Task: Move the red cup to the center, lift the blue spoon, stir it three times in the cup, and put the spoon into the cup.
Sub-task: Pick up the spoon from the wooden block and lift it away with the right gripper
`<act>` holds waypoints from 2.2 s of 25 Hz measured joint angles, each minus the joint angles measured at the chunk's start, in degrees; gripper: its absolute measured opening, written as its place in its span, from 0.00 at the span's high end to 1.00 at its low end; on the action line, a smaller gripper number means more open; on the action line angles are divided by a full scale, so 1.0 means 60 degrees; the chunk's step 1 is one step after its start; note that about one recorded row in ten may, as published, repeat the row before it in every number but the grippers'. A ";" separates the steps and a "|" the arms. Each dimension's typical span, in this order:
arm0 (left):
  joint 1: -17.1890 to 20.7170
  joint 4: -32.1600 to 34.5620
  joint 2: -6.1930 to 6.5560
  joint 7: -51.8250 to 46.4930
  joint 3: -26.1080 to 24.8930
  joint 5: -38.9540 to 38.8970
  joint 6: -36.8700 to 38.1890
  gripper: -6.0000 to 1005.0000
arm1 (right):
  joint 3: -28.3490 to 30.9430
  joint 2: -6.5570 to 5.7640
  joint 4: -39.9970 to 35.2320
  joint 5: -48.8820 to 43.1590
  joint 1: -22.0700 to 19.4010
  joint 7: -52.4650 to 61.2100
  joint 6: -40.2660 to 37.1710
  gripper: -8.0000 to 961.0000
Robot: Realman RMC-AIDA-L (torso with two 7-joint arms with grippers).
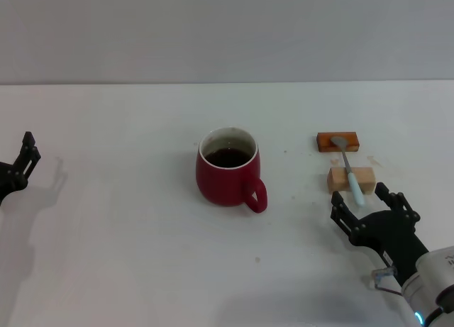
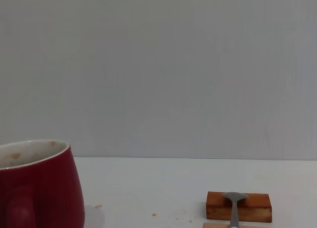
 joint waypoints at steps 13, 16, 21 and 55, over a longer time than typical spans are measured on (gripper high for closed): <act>-0.0020 0.0000 0.0000 0.0000 0.0088 0.0000 0.0000 0.15 | -0.0061 -0.0033 -0.0084 -0.0006 0.0021 0.0317 -0.0026 0.23; -0.0033 0.0000 0.0000 0.0000 0.0089 0.0000 0.0000 0.15 | -0.0065 -0.0050 -0.0065 -0.0029 0.0031 0.0318 -0.0008 0.23; -0.0014 0.0000 0.0000 0.0000 0.0089 0.0000 0.0000 0.15 | -0.0080 -0.0044 -0.0054 -0.0056 0.0033 0.0321 -0.0005 0.42; -0.0013 0.0000 -0.0001 0.0000 0.0088 0.0000 -0.0007 0.15 | -0.0065 -0.0029 -0.0020 0.0000 0.0117 0.0325 0.0025 0.62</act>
